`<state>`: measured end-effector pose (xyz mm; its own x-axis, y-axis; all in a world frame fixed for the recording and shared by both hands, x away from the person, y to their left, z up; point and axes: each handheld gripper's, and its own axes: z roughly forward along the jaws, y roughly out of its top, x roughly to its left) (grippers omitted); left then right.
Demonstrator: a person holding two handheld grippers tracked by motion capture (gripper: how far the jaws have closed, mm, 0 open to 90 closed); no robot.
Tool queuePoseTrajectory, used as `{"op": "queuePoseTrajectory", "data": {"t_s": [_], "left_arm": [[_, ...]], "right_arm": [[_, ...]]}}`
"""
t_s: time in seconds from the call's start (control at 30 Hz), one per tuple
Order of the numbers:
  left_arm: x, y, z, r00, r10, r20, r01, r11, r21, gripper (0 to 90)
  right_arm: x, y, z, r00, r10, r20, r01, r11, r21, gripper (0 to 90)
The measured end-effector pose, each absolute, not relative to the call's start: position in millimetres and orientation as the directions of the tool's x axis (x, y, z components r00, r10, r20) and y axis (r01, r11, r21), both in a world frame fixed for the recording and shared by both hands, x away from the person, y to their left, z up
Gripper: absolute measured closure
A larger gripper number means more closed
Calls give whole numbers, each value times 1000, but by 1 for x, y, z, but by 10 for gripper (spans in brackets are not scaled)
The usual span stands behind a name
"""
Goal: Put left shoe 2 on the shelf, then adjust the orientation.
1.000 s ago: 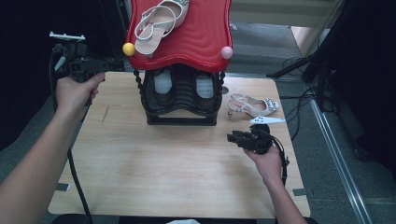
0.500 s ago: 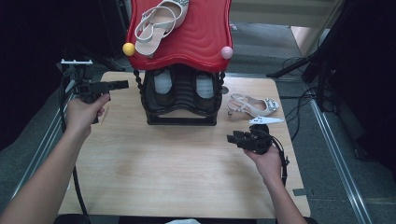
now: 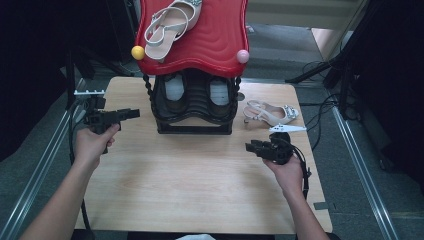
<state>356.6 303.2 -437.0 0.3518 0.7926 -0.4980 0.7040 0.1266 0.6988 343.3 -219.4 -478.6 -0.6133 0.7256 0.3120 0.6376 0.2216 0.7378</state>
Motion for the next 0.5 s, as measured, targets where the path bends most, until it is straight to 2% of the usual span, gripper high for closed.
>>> {"op": "queuePoseTrajectory", "data": {"t_s": [0.37,0.5], "left_arm": [[337,296,-465,351,797,-491,713,112,692,468],[334,298,-470,352,789,-504,712,124,691,470]], "right_arm": [[349,-229,-481,-572,750,332,662,182,727,811],[351,-234,-479,-568,754,331,660,175,731,900]]}}
